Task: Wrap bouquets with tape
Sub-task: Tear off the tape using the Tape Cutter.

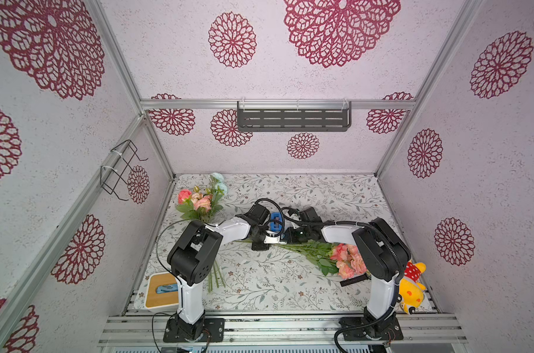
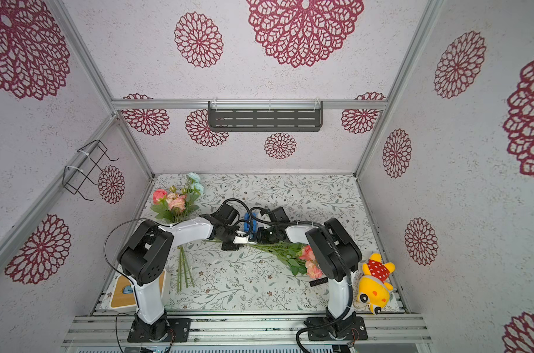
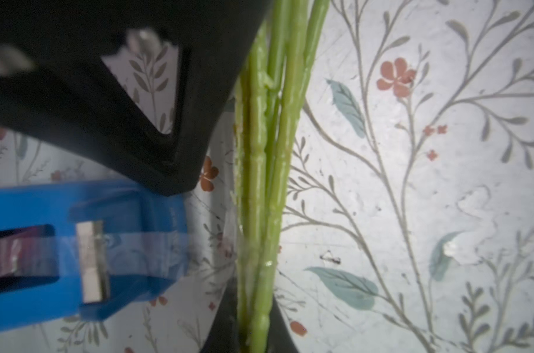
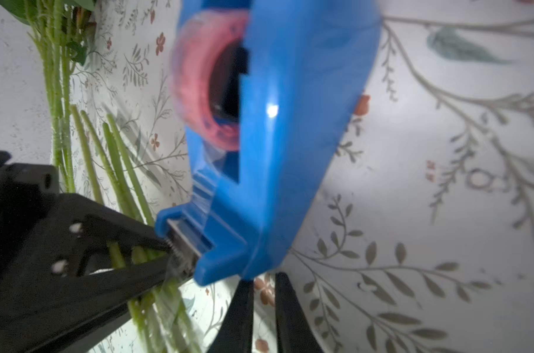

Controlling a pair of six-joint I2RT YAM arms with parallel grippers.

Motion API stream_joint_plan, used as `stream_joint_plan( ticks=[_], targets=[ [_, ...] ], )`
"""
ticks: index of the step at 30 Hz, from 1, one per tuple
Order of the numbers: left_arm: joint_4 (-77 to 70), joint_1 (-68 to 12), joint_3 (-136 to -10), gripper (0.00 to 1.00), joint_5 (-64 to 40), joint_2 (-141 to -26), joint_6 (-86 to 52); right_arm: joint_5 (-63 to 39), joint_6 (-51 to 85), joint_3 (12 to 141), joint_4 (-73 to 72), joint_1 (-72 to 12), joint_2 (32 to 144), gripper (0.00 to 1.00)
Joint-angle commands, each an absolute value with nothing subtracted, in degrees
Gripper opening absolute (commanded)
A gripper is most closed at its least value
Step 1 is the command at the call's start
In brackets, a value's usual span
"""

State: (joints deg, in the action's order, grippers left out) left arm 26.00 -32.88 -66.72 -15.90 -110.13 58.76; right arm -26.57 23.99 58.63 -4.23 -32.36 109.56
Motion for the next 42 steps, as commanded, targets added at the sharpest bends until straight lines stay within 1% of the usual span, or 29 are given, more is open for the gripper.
stream_joint_plan(
  ticks=[1, 5, 9, 14, 20, 27, 30, 34, 36, 42],
  targets=[
    [26.98, -33.14, -66.79, 0.00, -16.67, -108.79, 57.83, -25.79, 22.67, 56.99, -3.52, -32.70, 107.83, 0.20],
    [27.10, -33.13, -67.91, 0.00, -17.19, -110.16, 57.30, -31.27, 23.60, 56.67, -5.26, -31.82, 106.00, 0.20],
    [26.48, -33.13, -67.60, 0.00, -16.87, -109.96, 56.78, -38.21, 28.51, 54.30, -11.33, -28.97, 103.84, 0.19],
    [26.67, -33.48, -67.36, 0.00, -16.98, -110.30, 56.95, -43.86, 29.99, 56.05, -11.90, -29.27, 103.27, 0.19],
    [26.37, -33.58, -67.50, 0.00, -16.79, -110.57, 56.87, -47.05, 35.57, 55.32, -19.82, -29.63, 106.13, 0.20],
    [26.54, -33.67, -67.50, 0.00, -16.61, -110.52, 56.90, -48.08, 36.08, 56.64, -20.34, -30.51, 109.40, 0.20],
    [26.63, -33.84, -67.47, 0.00, -16.70, -110.57, 56.87, -48.89, 37.19, 56.45, -21.17, -30.44, 109.32, 0.17],
    [26.54, -34.11, -67.50, 0.00, -16.63, -110.57, 57.01, -51.01, 41.99, 55.93, -26.66, -30.07, 109.91, 0.13],
    [26.61, -34.10, -67.65, 0.00, -16.54, -110.71, 56.95, -51.22, 42.32, 56.41, -26.70, -30.08, 110.21, 0.10],
    [26.88, -34.19, -67.36, 0.00, -16.65, -110.74, 57.13, -50.53, 41.53, 56.53, -24.47, -29.72, 109.50, 0.08]
  ],
)
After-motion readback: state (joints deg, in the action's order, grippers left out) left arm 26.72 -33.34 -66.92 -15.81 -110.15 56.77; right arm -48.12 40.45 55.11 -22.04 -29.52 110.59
